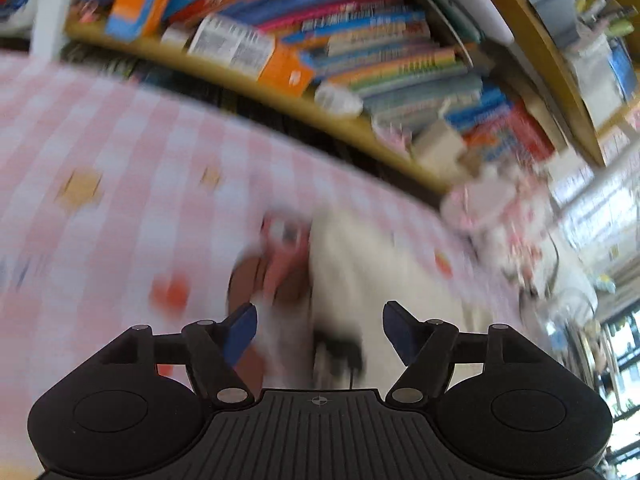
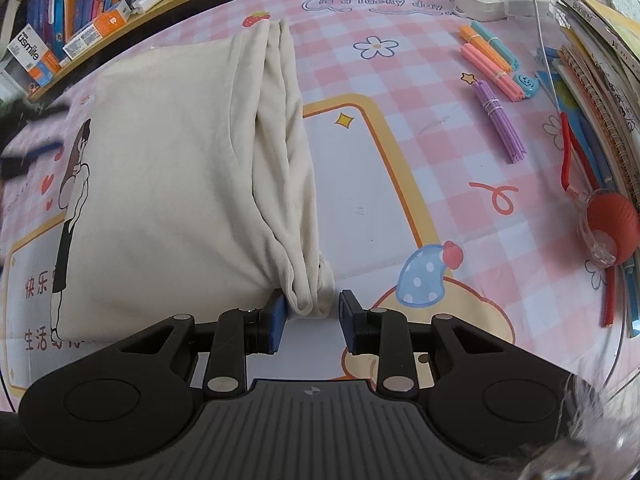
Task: Fold clothes
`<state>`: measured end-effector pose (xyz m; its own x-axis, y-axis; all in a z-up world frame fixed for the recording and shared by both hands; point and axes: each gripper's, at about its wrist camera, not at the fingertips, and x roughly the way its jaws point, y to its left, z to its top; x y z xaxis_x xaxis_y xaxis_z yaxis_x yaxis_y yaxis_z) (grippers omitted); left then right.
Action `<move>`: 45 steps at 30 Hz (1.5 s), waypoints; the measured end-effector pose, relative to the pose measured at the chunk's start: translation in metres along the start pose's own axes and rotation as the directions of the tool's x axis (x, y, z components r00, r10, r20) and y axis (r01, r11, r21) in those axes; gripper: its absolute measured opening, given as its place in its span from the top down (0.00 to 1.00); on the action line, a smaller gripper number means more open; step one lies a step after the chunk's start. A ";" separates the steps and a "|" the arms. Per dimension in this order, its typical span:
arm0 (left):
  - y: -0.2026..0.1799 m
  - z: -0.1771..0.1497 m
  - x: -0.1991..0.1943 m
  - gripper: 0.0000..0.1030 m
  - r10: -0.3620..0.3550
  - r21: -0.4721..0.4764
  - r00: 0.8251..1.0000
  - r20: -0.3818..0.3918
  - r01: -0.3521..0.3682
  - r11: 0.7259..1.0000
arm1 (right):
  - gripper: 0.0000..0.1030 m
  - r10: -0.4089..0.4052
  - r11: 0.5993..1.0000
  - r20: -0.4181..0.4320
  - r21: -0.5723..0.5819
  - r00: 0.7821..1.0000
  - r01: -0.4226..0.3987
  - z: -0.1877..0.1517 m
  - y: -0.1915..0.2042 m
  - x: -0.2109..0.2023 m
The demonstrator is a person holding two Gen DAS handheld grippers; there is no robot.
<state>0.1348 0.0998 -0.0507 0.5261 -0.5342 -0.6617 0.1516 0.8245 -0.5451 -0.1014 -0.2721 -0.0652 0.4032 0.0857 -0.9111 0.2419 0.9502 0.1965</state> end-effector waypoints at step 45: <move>-0.031 -0.096 -0.101 0.25 0.022 0.274 0.992 0.122 -0.054 0.960 | 0.52 0.013 0.994 0.098 0.107 0.995 -0.023 -0.021 0.016 -0.013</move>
<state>-0.0030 0.1101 -0.0163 0.6270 -0.4897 -0.6058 0.3460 0.8719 -0.3466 -0.1215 -0.2521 -0.0581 0.4905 0.0680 -0.8688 0.3255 0.9105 0.2550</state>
